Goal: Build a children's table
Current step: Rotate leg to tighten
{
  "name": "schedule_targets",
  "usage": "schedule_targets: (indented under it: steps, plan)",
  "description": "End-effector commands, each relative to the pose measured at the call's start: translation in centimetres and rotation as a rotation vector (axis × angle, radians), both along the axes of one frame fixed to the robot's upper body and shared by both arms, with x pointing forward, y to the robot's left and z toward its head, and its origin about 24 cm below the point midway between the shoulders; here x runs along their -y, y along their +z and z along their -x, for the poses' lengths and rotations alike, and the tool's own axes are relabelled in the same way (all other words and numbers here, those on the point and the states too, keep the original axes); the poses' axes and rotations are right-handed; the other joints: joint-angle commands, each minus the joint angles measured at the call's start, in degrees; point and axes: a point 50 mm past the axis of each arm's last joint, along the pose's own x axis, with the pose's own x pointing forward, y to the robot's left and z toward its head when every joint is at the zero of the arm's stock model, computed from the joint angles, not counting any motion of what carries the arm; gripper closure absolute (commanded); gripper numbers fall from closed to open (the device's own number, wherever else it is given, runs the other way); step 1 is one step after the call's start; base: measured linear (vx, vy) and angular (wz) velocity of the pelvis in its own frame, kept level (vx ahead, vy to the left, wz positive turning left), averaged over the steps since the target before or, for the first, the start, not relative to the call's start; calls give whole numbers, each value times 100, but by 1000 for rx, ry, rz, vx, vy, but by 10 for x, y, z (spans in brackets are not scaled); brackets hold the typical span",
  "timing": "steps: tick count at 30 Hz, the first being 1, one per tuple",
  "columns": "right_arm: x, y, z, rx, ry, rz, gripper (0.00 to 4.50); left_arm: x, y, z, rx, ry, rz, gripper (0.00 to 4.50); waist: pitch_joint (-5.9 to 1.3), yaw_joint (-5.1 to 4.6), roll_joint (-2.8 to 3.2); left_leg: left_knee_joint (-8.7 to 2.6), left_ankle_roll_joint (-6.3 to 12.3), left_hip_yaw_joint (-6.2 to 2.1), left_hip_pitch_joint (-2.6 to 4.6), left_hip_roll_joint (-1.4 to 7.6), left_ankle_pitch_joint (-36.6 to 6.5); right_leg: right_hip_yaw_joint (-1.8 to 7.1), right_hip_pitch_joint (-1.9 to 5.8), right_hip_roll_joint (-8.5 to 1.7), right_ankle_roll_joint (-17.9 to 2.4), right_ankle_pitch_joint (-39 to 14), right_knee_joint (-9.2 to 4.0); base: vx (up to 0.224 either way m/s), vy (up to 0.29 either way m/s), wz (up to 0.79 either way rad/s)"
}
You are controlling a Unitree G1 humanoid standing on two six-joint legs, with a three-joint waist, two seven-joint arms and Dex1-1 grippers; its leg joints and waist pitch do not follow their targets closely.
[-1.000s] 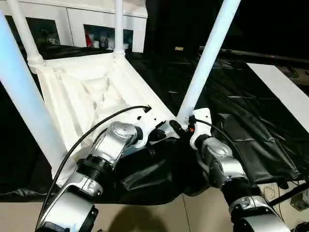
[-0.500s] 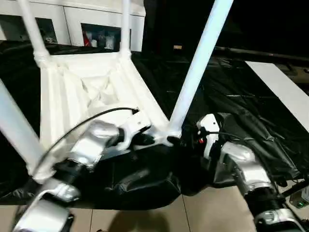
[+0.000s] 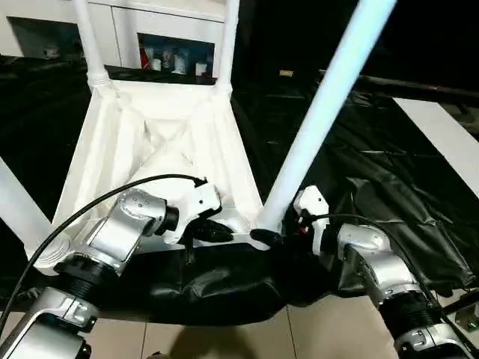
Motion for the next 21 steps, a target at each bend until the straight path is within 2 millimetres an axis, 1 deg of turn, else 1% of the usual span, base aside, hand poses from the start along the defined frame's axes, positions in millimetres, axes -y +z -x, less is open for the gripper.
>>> schedule_targets:
  steps: [1, 3, 4, 5, 7, 8, 11, 13, 14, 15, 16, 17, 18, 19, 20, 21]
  plan:
    - [6, 0, 0, -12, -16, -7, 122, 7, -12, 10, -67, -53, -18, 450, -255, -15, 55, -359, 89, 6, 88, 175, -971, 266, 204, -355, -1129, -565, -348, 0, 0, 0]
    - [6, 0, 1, -15, -13, -8, 153, 7, -12, 10, -66, -51, -20, 450, -256, -13, 60, -361, 73, 2, 94, 179, -982, 265, 205, -356, -1124, -575, -346, 0, 0, 0]
    - [6, 0, 1, -15, -13, -8, 158, 7, -12, 10, -66, -51, -20, 450, -254, -10, 46, -358, 67, 3, 91, 176, -974, 265, 208, -356, -1118, -578, -346, 0, 0, 0]
    - [5, -1, 1, -17, -14, -9, 158, 6, -12, 10, -65, -48, -21, 450, -256, -9, 43, -357, 65, 3, 89, 172, -956, 266, 210, -356, -1112, -569, -345, 0, 0, 0]
    - [5, -2, 1, -18, -21, -13, 172, 6, -12, 11, -63, -44, -23, 450, -260, -7, 54, -354, 59, 1, 89, 172, -914, 265, 214, -357, -1114, -515, -335, 0, 0, 0]
    - [5, -2, 0, -18, -26, -15, 176, 5, -12, 11, -63, -43, -23, 450, -261, -12, 47, -353, 62, 1, 88, 172, -891, 264, 215, -354, -1125, -466, -330, 0, 0, 0]
    - [3, -4, 0, -25, -43, -25, 178, 6, -13, 11, -62, -37, -24, 450, -262, -18, 55, -351, 55, 2, 94, 169, -883, 261, 217, -348, -1142, -422, -327, 0, 0, 0]
    - [3, -7, -1, -29, -98, -19, 180, 8, -14, 9, -54, -16, -14, 450, -265, -20, 58, -351, 31, 4, 97, 168, -916, 264, 214, -352, -1151, -449, -331, 0, 0, 0]
    - [3, -9, -3, -30, -133, -14, 180, 9, -15, 7, -50, -3, -10, 450, -256, -21, 58, -363, -5, -1, 93, 170, -993, 263, 211, -354, -1131, -575, -341, 0, 0, 0]
    - [4, -13, -7, -26, -227, 8, 180, 13, -17, 4, -40, 28, -3, 450, -252, -25, 56, -365, -24, 1, 96, 168, -1054, 266, 203, -356, -1115, -666, -354, 0, 0, 0]
    - [4, -13, -7, -26, -227, 8, 180, 13, -17, 4, -40, 28, -3, 450, -247, -40, 59, -376, -97, 1, 96, 166, -1184, 272, 189, -366, -1067, -911, -380, 0, 0, 0]
    - [6, -19, -14, -26, -363, 36, 180, 20, -20, -1, -23, 78, 6, 450, -242, -48, 51, -384, -176, -10, 102, 168, -1346, 274, 178, -381, -992, -1242, -414, 0, 0, 0]
    - [6, -19, -14, -26, -363, 36, 180, 20, -20, -1, -23, 78, 6, 450, -242, -48, 51, -384, -176, -10, 102, 168, -1346, 274, 178, -381, -992, -1242, -414, 0, 0, 0]
    - [5, -22, -18, -40, -471, 27, 180, 28, -23, -7, -8, 132, 15, 450, -225, -76, 41, -404, -284, -39, 105, 158, -1675, 268, 169, -394, -814, -1938, -473, 0, 0, 0]
    - [5, -22, -19, -42, -479, 25, 180, 29, -23, -7, -7, 136, 16, 450, -219, -83, 50, -403, -326, -51, 140, 167, -1870, 273, 127, -408, -724, -2249, -514, 0, 0, 0]
    - [4, -22, -21, -52, -537, 13, 180, 33, -25, -11, 5, 175, 15, 450, -222, -84, 46, -398, -321, -55, 146, 165, -1924, 273, 123, -411, -686, -2336, -529, 0, 0, 0]
